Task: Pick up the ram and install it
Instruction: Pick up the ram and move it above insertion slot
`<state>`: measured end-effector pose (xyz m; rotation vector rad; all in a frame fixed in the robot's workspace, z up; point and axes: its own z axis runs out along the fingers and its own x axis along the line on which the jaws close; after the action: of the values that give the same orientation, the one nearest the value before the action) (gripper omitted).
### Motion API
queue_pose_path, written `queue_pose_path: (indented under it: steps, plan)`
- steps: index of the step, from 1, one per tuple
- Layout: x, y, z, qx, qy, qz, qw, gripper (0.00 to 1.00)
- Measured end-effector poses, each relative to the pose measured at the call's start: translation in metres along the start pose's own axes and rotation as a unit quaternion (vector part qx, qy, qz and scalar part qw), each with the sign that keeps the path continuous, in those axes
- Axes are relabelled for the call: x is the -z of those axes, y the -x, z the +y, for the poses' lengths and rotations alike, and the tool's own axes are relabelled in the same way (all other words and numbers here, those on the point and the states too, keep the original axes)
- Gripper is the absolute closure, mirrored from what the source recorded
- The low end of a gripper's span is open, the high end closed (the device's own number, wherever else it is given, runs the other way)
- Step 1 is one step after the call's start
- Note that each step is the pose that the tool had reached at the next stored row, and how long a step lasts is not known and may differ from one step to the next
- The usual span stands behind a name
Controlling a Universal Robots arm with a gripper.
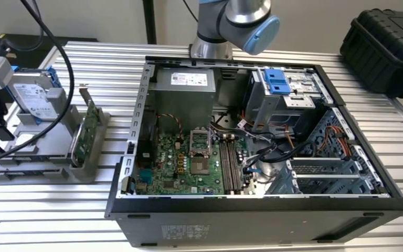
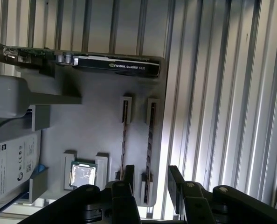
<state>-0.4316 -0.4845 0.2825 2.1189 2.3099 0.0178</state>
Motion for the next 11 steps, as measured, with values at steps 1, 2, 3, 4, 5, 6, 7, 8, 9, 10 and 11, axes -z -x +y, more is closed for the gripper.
queue_pose_path:
  steps: [1,2,3,4,5,6,7,8,9,10,11]
  plan:
    - [-0.0002,0.0000,0.0000,0.000,0.0000,0.0000,1.0000,0.00]
    - [-0.0003,0.0000,0.0000,0.000,0.0000,0.0000,1.0000,0.00]
    - [-0.0003,0.0000,0.0000,0.000,0.0000,0.0000,1.0000,0.00]
    - [-0.0004,0.0000,0.0000,0.000,0.0000,0.0000,1.0000,0.00]
    - [-0.0004,0.0000,0.0000,0.000,0.0000,0.0000,1.0000,0.00]
    - [-0.0004,0.0000,0.0000,0.000,0.0000,0.0000,1.0000,0.00]
    - [-0.0004,0.0000,0.0000,0.000,0.0000,0.0000,1.0000,0.00]
    - [-0.0004,0.0000,0.0000,0.000,0.0000,0.0000,1.0000,0.00]
    - [-0.0004,0.0000,0.0000,0.000,0.0000,0.0000,1.0000,0.00]
    - [-0.0005,0.0000,0.0000,0.000,0.0000,0.0000,1.0000,0.00]
    - [-0.0007,0.0000,0.0000,0.000,0.0000,0.0000,1.0000,0.00]
